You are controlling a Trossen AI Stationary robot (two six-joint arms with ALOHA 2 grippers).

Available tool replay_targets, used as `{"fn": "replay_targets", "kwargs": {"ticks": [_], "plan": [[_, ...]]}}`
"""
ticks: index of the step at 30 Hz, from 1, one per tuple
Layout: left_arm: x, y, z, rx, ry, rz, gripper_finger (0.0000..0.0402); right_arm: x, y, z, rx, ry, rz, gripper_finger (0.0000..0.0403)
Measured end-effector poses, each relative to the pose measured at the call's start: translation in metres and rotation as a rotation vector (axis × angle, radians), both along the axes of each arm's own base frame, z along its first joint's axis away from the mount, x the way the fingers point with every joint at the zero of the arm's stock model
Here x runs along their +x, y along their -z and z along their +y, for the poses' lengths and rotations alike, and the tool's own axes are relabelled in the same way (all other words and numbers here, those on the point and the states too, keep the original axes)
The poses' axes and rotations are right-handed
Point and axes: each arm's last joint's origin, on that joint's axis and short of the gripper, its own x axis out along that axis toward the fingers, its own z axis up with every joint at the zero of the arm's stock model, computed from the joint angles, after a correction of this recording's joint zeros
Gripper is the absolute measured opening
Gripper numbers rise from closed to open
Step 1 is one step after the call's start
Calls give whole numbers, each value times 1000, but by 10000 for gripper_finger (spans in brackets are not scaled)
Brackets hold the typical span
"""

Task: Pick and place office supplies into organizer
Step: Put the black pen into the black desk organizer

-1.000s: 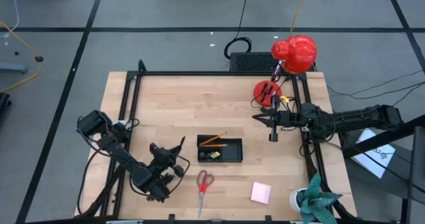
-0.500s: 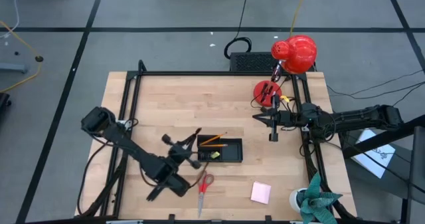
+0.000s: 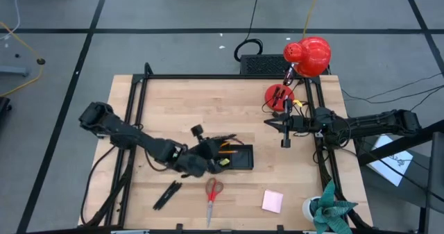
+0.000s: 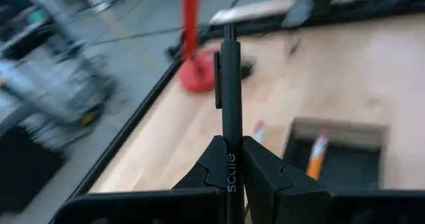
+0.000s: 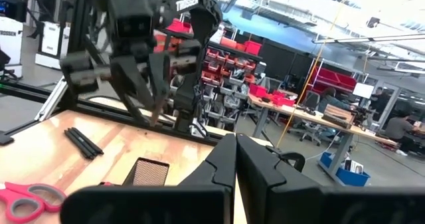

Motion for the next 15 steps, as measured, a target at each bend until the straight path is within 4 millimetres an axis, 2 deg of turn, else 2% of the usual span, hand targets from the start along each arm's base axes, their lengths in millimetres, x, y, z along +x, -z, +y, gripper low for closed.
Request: {"fn": "replay_targets", "kwargs": {"ticks": [2, 6, 12, 15], "plan": [[7, 0, 5, -24, 72, -29, 22, 0, 0, 0, 0, 0, 0, 4], [11, 17, 16, -56, 223, -118, 17, 0, 0, 0, 1, -1, 1, 4], [-3, 46, 27, -45, 252, -314, 21, 0, 3, 0, 4, -2, 30, 4], [-13, 59, 30, -74, 247, -340, 15, 0, 2, 0, -3, -2, 23, 4]]}}
